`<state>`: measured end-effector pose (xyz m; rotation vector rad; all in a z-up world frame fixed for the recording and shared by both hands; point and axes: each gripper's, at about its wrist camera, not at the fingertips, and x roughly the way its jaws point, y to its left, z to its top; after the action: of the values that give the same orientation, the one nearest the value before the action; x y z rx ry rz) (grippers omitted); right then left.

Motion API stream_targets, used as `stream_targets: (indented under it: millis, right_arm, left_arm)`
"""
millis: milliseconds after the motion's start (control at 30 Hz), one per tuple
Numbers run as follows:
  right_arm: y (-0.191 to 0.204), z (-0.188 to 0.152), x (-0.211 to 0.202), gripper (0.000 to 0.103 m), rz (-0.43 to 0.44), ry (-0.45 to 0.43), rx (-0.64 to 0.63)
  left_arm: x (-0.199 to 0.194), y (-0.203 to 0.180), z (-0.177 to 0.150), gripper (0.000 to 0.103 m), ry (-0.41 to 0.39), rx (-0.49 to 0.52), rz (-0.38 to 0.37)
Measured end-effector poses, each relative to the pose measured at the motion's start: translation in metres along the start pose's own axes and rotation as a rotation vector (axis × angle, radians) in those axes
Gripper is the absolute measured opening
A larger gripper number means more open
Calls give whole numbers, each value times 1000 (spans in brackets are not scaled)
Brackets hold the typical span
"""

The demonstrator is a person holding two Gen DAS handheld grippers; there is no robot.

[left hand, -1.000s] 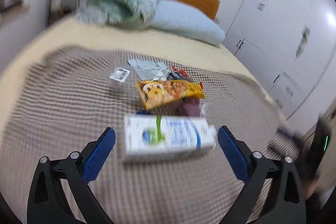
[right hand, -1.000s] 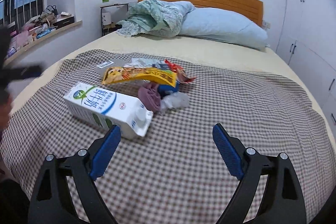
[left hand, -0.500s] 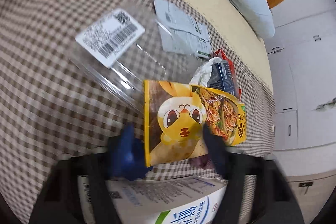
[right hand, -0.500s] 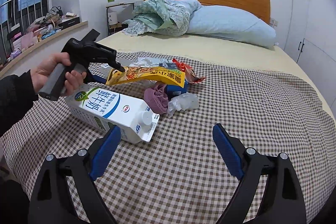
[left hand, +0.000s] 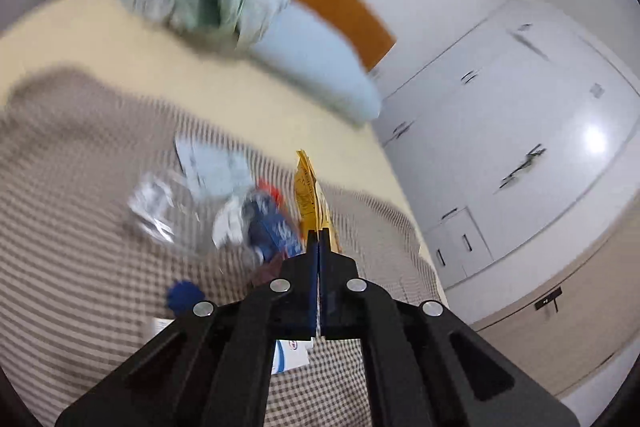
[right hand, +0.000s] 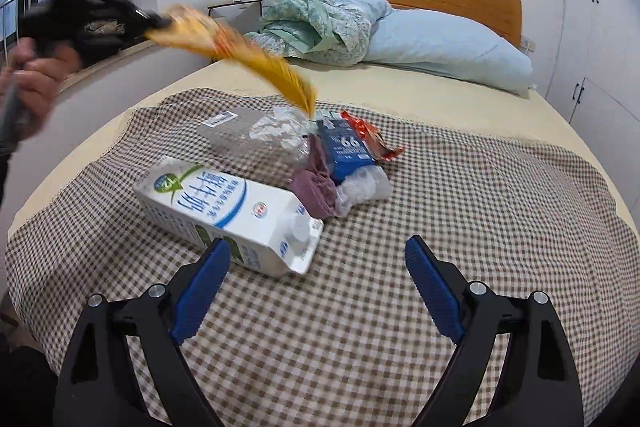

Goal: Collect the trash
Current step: 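Grasp the yellow snack bag with the left tool while the right tool grasps white tissue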

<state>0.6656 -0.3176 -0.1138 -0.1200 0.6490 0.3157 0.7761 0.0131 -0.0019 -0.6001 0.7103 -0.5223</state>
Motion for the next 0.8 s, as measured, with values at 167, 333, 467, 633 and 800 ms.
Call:
stream_targets:
  millis: [167, 333, 467, 633, 800]
  right_arm:
    - [11, 34, 32, 83, 93, 23, 25]
    - [8, 79, 111, 36, 198, 130, 136]
    - [32, 104, 183, 30, 203, 289, 68]
    - [29, 120, 203, 33, 35, 287, 7]
    - [5, 115, 202, 63, -47, 336, -25]
  left_arm:
    - [-67, 10, 9, 0, -94, 64, 83]
    - [-91, 36, 19, 0, -111, 85, 160]
    - [-86, 55, 16, 0, -84, 87, 189]
    - [-85, 67, 14, 0, -68, 102, 196]
    - [-80, 73, 11, 0, -59, 97, 178]
